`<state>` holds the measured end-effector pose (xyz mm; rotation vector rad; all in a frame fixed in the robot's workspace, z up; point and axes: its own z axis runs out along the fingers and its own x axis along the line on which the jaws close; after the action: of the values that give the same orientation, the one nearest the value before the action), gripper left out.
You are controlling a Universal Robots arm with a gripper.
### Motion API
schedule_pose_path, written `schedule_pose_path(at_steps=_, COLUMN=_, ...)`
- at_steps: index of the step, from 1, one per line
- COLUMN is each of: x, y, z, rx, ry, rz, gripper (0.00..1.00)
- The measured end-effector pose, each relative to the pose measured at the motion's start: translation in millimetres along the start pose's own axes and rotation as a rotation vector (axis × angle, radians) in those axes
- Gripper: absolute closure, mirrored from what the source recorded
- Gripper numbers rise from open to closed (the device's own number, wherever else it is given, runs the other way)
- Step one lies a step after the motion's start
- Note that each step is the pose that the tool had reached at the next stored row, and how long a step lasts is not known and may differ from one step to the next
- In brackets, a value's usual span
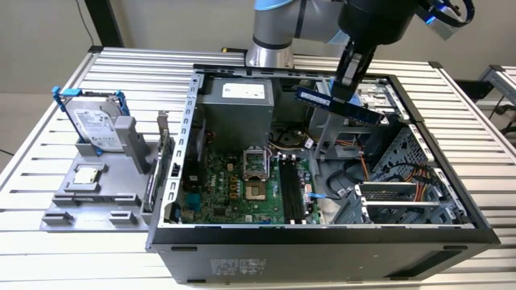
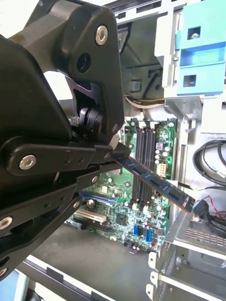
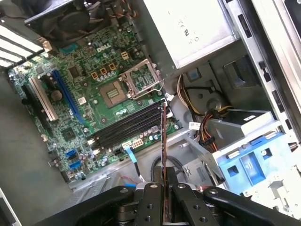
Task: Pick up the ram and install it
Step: 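Pick up the ram and move it above insertion slot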
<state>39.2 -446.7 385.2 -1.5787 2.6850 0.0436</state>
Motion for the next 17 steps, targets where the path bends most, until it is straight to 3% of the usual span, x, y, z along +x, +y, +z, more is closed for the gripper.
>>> schedule_pose_path(at_steps=17, x=0.0, y=0.0, z=0.0, rx=0.0077, ry=-0.0021, rz=0.208, gripper=1.00)
